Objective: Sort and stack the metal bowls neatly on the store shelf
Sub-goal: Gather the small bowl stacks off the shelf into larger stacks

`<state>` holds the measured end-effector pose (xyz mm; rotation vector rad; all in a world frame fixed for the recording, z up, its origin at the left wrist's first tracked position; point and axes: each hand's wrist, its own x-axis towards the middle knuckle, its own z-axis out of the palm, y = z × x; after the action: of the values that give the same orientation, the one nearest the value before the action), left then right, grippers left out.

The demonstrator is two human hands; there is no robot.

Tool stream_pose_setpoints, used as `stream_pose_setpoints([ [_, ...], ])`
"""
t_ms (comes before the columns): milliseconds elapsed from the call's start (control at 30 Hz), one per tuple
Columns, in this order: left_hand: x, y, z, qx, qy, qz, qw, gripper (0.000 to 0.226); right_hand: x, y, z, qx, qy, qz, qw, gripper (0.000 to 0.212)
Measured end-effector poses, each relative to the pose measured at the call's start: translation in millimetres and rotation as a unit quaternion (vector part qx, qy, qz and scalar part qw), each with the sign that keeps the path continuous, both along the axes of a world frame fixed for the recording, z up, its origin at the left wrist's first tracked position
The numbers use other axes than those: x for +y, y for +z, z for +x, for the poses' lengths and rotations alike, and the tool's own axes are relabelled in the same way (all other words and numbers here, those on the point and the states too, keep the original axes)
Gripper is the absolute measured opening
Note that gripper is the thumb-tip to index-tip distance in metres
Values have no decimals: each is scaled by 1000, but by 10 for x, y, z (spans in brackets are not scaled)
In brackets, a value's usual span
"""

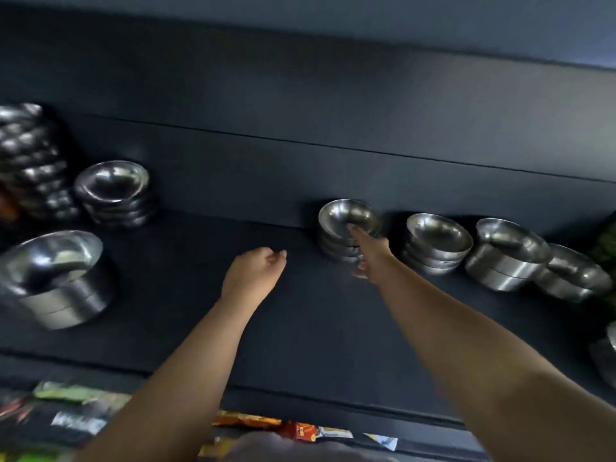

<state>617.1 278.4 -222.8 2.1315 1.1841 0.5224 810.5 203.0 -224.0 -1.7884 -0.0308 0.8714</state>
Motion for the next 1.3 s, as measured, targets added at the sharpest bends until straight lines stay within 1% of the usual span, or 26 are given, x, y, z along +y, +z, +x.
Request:
stream_pose_setpoints([
  [33, -2, -10, -38, -4, 6, -1, 1000, 45, 26, -36, 31, 9, -4, 6, 1000, 75],
  [100, -11, -26, -109, -15, 22, -4, 1000, 46, 51, -73, 77, 26, -2, 16, 1000, 56],
  [200, -10, -29, -191, -23, 40, -5, 999, 47, 83, -125, 100, 45, 10, 41, 998, 45],
  [267, -10, -28, -215, -20, 47, -13, 999, 48, 94, -134, 49, 41, 14, 50, 998, 33],
  [400, -52, -34, -223, -30, 59, -70, 995, 48, 79, -133, -160, 47, 72, 57, 995, 17],
  [433, -66, -38, -231, -38, 66, -90, 993, 45, 70, -134, -224, 51, 87, 58, 993, 16],
  [500, -109, -61, -257, -63, 84, -130, 986, 37, 33, -131, -368, 52, 121, 50, 990, 23],
  [533, -135, -78, -274, -81, 96, -151, 981, 38, 7, -119, -452, 53, 140, 48, 988, 26],
  [633, -202, -142, -334, -144, 139, -191, 961, 46, -75, -77, -703, 71, 198, 56, 976, 32],
  [700, -217, -169, -394, -190, 170, -228, 940, 54, -117, -80, -830, 76, 242, 55, 966, 39],
  [767, -205, -182, -456, -231, 196, -275, 912, 60, -155, -122, -914, 49, 292, 42, 954, 44],
  [833, -218, -145, -505, -239, 204, -318, 895, 62, -184, -157, -952, -3, 327, 46, 944, 44],
  [900, -261, -102, -521, -256, 195, -365, 873, 56, -198, -169, -959, -34, 351, 83, 932, 44],
  [933, -291, -93, -517, -270, 183, -383, 864, 47, -198, -181, -961, -35, 363, 105, 925, 50],
  [967, -327, -81, -504, -282, 171, -393, 858, 35, -198, -188, -966, -34, 372, 121, 920, 59],
  [1033, -386, -72, -462, -302, 164, -396, 852, 24, -196, -224, -980, -50, 383, 135, 913, 73],
  [1100, -433, -73, -437, -317, 168, -393, 847, 24, -202, -268, -980, -67, 386, 138, 910, 77],
  [1200, -529, -42, -470, -335, 183, -385, 840, 26, -229, -294, -988, -81, 401, 148, 900, 75],
  [1300, -595, -3, -597, -350, 195, -363, 841, 28, -235, -217, -1087, -98, 418, 173, 886, 75],
])
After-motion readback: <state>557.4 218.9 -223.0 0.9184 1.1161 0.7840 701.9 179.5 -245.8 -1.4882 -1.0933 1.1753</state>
